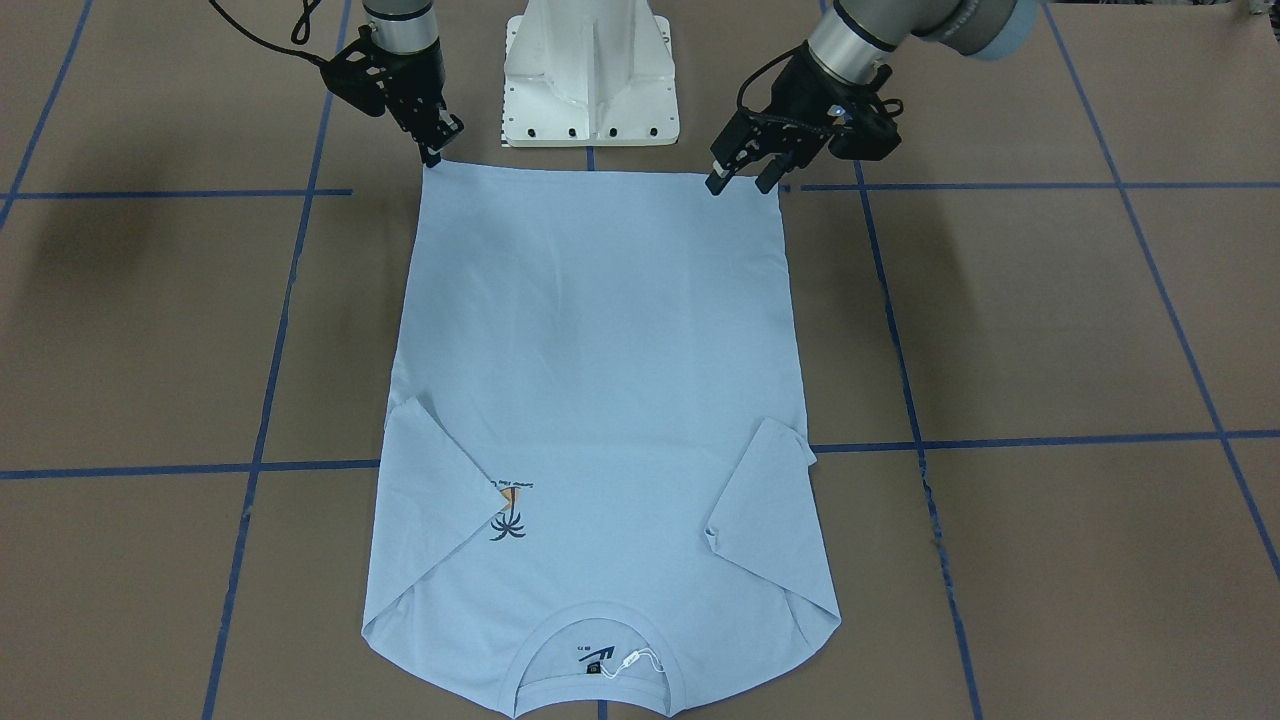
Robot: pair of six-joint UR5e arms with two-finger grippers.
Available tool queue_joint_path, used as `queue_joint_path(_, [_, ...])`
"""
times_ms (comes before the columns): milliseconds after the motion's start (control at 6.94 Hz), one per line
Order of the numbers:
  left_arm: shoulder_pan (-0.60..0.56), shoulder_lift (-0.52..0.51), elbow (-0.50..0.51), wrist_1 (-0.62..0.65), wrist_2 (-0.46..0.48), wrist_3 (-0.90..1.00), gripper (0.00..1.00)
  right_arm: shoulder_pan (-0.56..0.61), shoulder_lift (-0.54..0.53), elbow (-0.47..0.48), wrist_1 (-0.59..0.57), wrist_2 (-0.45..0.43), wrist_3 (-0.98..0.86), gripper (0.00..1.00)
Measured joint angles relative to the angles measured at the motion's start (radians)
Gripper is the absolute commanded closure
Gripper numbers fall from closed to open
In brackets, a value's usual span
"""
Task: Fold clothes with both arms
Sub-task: 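Position both grippers at the hem corners nearest the robot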
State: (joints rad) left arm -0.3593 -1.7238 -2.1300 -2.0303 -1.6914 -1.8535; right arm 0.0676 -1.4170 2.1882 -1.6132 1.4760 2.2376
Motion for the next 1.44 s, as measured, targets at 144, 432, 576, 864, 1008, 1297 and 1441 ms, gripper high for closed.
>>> queue_joint_path(144, [0.097,0.023,-0.023,0.113,0.105,-0.028,0.20,0.008,0.001,0.004,0.000,0.008,-0.002,1.00])
queue_joint_path(432, [0.209,0.092,-0.020,0.201,0.168,-0.071,0.26,0.015,0.000,0.006,0.000,0.011,-0.002,1.00])
queue_joint_path(576, [0.231,0.110,-0.014,0.211,0.175,-0.089,0.29,0.016,0.000,0.006,0.000,0.012,-0.003,1.00])
queue_joint_path(864, [0.246,0.116,0.003,0.215,0.176,-0.099,0.33,0.017,-0.004,0.007,-0.001,0.011,-0.003,1.00])
queue_joint_path(1008, [0.251,0.115,0.014,0.215,0.176,-0.099,0.34,0.017,-0.007,0.007,-0.001,0.011,-0.003,1.00])
queue_joint_path(1297, [0.256,0.111,0.022,0.216,0.174,-0.098,0.45,0.017,-0.010,0.007,0.000,0.010,-0.003,1.00])
queue_joint_path(1441, [0.257,0.108,0.024,0.216,0.173,-0.098,0.48,0.017,-0.013,0.008,0.000,0.010,-0.003,1.00])
